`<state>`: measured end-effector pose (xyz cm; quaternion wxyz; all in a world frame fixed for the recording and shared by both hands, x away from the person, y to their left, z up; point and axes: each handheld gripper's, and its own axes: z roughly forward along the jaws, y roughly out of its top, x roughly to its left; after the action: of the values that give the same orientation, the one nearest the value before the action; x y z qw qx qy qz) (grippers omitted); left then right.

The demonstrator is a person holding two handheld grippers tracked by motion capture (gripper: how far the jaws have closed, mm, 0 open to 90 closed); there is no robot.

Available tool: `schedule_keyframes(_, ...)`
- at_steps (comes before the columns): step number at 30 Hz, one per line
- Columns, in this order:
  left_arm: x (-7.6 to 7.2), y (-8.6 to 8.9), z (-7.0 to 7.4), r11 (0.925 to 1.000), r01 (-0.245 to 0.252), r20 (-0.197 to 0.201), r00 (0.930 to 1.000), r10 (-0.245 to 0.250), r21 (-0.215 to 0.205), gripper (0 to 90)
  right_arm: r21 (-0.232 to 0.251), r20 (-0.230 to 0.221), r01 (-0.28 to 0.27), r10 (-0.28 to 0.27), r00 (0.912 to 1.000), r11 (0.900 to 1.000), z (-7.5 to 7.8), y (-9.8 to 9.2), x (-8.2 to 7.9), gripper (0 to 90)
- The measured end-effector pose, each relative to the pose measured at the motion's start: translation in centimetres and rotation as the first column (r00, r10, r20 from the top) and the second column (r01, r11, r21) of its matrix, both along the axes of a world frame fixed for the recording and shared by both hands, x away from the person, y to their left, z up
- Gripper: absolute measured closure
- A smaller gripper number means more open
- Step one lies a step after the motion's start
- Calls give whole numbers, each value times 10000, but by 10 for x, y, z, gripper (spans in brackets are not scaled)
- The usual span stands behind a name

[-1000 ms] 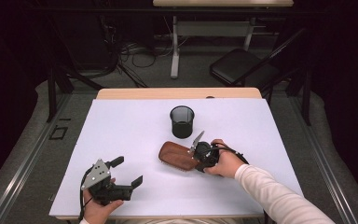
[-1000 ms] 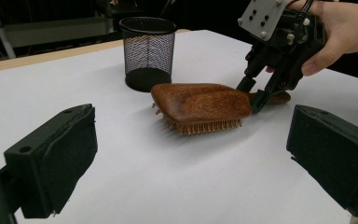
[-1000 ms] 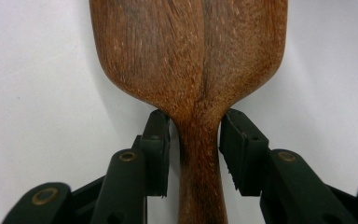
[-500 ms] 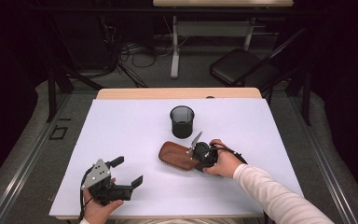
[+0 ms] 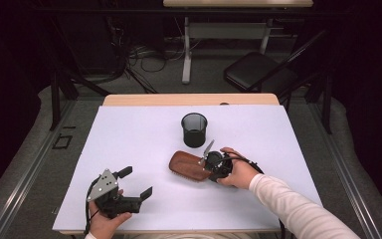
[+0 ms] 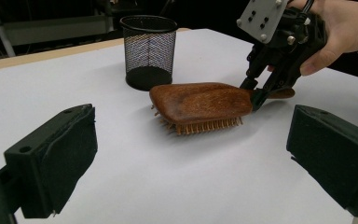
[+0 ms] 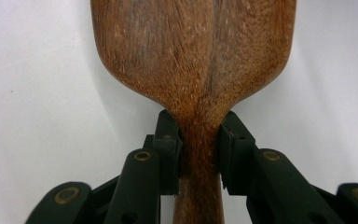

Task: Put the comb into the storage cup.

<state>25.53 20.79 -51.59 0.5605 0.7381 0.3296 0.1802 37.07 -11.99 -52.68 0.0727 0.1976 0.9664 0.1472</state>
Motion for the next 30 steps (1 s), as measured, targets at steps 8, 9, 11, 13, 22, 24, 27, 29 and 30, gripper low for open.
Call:
schedule_keyframes(8,2,0,-1,10000,-34,-61,10000,34,33,20,36,26,150,-150,9999,9999,1,0,-1,727)
schedule_keyframes(9,1,0,-1,9999,-60,-68,10000,60,93,20,45,23,159,-159,9999,9999,2,0,-1,727)
schedule_keyframes(11,1,0,-1,9999,-89,-49,9999,89,93,20,56,40,132,-132,9999,9999,2,0,-2,727)
schedule_keyframes(13,1,0,-1,9999,-110,-41,9999,110,73,20,95,121,67,-68,9999,9999,3,0,-2,727)
schedule_keyframes(22,0,0,0,9999,-155,24,9999,155,66,20,421,154,175,-181,9997,9990,6,-2,-3,728)
schedule_keyframes(24,1,0,0,9999,-167,-2,9999,167,21,20,503,208,186,-196,9996,9986,7,-2,-3,729)
schedule_keyframes(27,3,0,0,9999,-155,-18,9999,155,-36,20,675,231,145,-161,9996,9976,8,-3,-4,729)
schedule_keyframes(29,3,0,0,10000,-75,-75,9999,75,-24,19,722,187,191,-205,9996,9972,9,-3,-6,729)
schedule_keyframes(30,3,0,0,10000,-81,-58,10000,81,-23,20,703,191,205,-219,9996,9973,9,-3,-6,729)
